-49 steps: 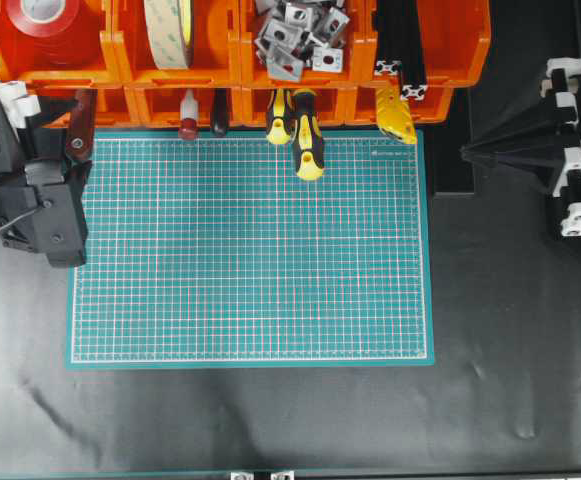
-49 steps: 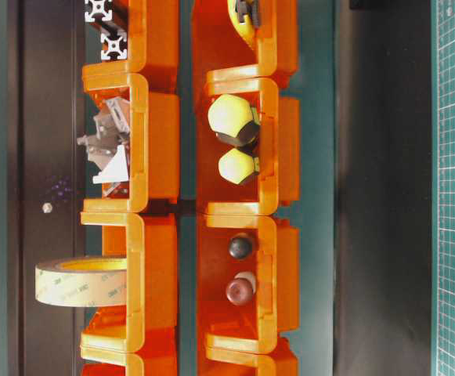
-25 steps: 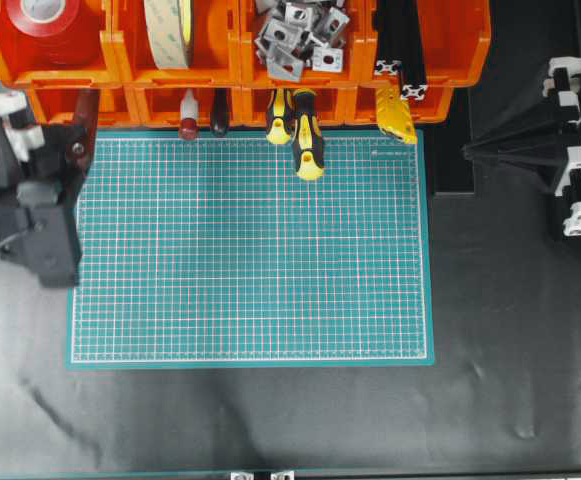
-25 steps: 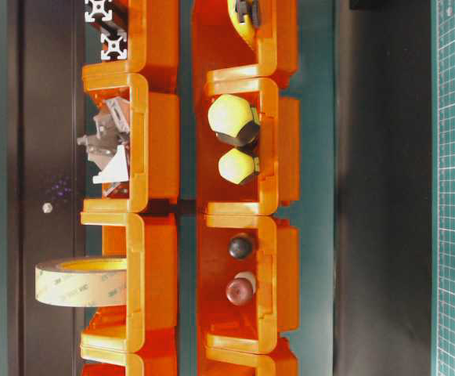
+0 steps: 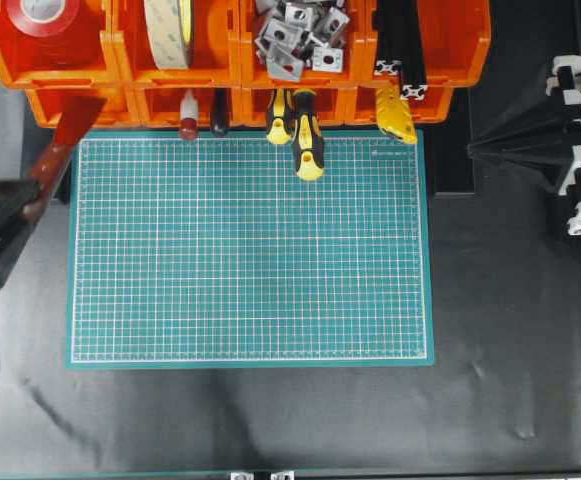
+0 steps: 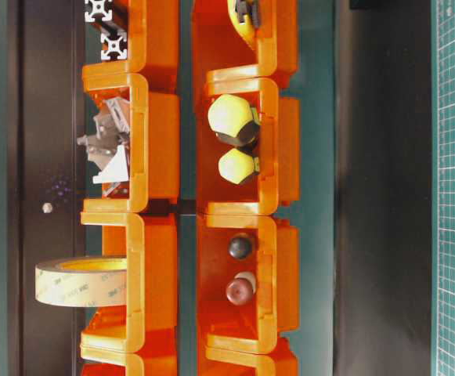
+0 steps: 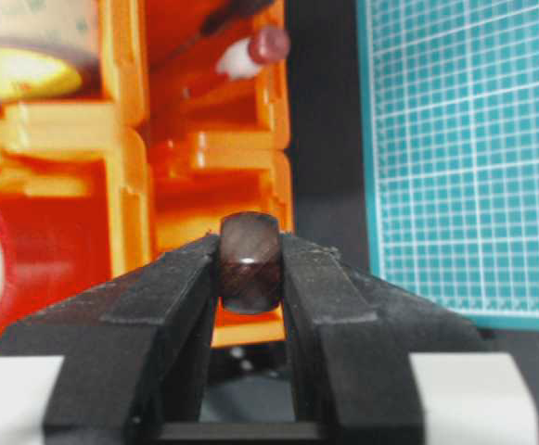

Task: Pick scraper from container rack with left arm.
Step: 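Pull the scraper out of the rack and swing it over the mat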

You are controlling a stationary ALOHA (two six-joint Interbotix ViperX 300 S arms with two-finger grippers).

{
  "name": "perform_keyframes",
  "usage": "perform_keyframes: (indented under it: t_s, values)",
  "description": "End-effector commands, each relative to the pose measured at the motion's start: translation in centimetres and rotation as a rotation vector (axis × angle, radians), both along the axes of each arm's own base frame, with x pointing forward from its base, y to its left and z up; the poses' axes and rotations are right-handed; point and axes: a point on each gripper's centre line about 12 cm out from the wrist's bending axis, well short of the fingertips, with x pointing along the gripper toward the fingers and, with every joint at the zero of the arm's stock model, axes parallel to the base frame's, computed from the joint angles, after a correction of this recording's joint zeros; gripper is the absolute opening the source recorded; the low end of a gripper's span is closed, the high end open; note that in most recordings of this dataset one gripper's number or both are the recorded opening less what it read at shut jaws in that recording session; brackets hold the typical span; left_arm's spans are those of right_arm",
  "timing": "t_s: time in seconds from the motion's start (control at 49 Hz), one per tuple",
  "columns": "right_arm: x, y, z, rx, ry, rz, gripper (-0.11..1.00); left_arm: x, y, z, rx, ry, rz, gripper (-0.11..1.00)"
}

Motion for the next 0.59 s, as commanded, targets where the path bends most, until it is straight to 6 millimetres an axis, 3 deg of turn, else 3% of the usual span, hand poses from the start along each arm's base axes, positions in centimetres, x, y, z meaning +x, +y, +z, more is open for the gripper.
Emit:
perform_keyframes:
  t_s: [0.0, 0.143, 0.265, 0.428, 0.571]
  values:
    - [0.1, 0.0, 0.9, 0.001, -0.025, -0.002, 0.01, 0.2, -1.7, 3.0, -0.020, -0.028, -0.062, 0.21]
    - [-0.2, 0.0, 1.2, 0.003, -0.034, -0.001, 0.01, 1.3, -4.1, 4.3, -0.011, -0.026, -0.141, 0.21]
    - [-0.7, 0.0, 1.7, 0.005, -0.025, 0.001, 0.01, 3.0, -6.2, 3.9, -0.002, -0.031, -0.219, 0.21]
    - [-1.4, 0.1, 2.2, 0.005, -0.003, 0.007, 0.01, 5.9, -7.4, 0.4, 0.052, 0.011, -0.310, 0.21]
    - [-2.0, -0.1, 2.6, 0.013, -0.001, -0.008, 0.01, 9.1, -6.9, -2.5, 0.067, 0.029, -0.375, 0.21]
